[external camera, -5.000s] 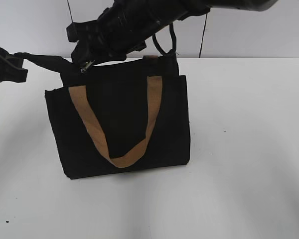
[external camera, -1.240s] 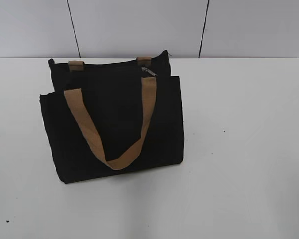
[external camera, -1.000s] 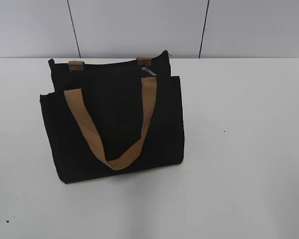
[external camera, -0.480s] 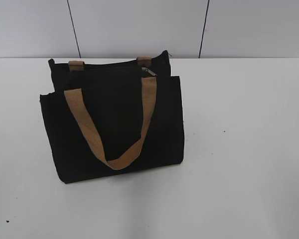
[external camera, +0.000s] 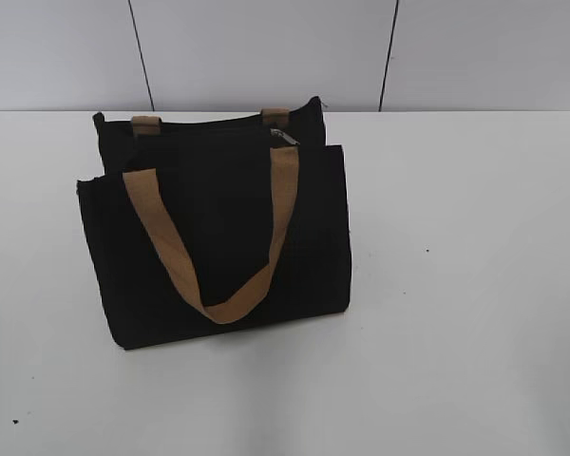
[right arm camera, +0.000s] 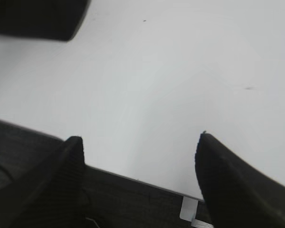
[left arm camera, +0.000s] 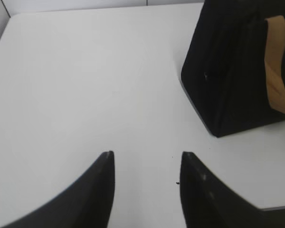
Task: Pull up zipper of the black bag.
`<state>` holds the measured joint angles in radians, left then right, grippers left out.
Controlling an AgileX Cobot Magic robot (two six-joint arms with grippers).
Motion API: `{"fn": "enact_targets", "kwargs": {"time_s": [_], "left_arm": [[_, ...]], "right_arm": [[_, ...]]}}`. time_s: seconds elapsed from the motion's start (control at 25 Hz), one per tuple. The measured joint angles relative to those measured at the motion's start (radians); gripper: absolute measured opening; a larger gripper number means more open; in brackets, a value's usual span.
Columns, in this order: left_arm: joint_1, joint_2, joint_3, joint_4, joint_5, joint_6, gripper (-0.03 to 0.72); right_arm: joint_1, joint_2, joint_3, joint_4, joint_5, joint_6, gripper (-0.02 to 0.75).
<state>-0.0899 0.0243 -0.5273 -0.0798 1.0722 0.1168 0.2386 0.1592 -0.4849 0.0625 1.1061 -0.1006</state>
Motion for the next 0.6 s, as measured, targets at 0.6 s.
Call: {"fn": "enact_targets", "kwargs": {"time_s": [0.6], "left_arm": [[0.084, -0.033, 0.000, -0.001, -0.001, 0.000, 0.251]], "right_arm": [[-0.234, -0.166, 0.000, 0.006, -0.003, 0.000, 0.557]]}}
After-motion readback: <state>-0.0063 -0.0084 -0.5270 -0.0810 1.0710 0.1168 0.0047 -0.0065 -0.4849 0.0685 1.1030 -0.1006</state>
